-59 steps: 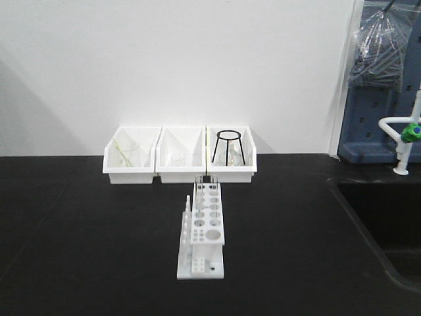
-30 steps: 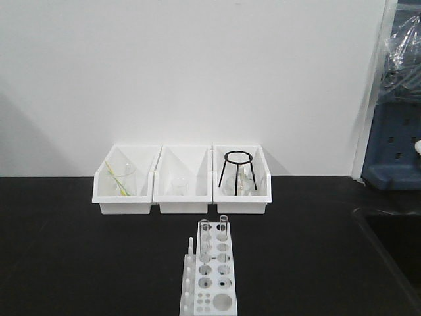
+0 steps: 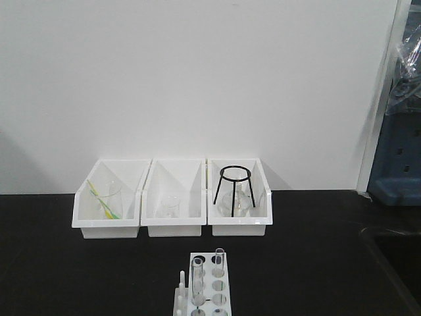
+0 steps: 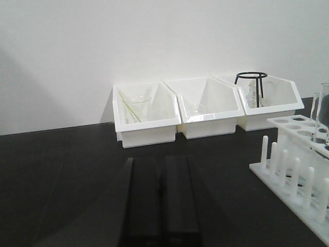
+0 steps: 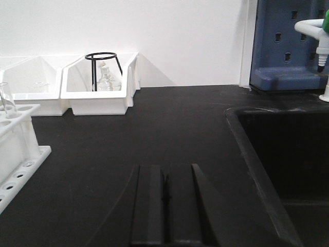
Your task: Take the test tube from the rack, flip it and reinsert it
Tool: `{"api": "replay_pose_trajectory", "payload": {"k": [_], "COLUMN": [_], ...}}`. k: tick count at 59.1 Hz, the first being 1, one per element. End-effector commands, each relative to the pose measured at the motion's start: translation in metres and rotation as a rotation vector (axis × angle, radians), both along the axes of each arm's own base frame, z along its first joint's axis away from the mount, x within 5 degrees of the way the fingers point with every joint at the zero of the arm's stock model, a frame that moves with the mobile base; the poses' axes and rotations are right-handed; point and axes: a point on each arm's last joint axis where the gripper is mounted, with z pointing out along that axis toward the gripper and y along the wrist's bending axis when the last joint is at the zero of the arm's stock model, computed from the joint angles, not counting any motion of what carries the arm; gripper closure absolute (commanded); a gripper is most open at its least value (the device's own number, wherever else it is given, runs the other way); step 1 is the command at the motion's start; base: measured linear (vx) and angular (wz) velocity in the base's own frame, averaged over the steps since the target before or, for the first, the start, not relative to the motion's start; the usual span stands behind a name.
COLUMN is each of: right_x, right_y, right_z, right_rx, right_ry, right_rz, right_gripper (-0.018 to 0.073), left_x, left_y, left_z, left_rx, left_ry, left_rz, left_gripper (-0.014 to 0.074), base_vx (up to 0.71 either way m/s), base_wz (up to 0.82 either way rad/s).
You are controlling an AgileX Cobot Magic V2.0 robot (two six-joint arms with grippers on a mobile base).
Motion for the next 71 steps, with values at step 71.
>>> {"api": "replay_pose_trajectory", "payload": {"k": [71], "right_x": [0.098], "right_y": [0.009], "right_z": [0.223], "right_rx": [-0.053], "right_ry": [-0.318], "right_rz": [0.017], "right_gripper": [0.057], "left_x": [-0.001], "left_y": [0.0], "left_z": [0.01], "left_rx": [-0.012], "left_ry": [-0.094], "left_rz": [0.0], "left_gripper": [0.0602], "base_vx": [0.0], "base_wz": [0.0]}}
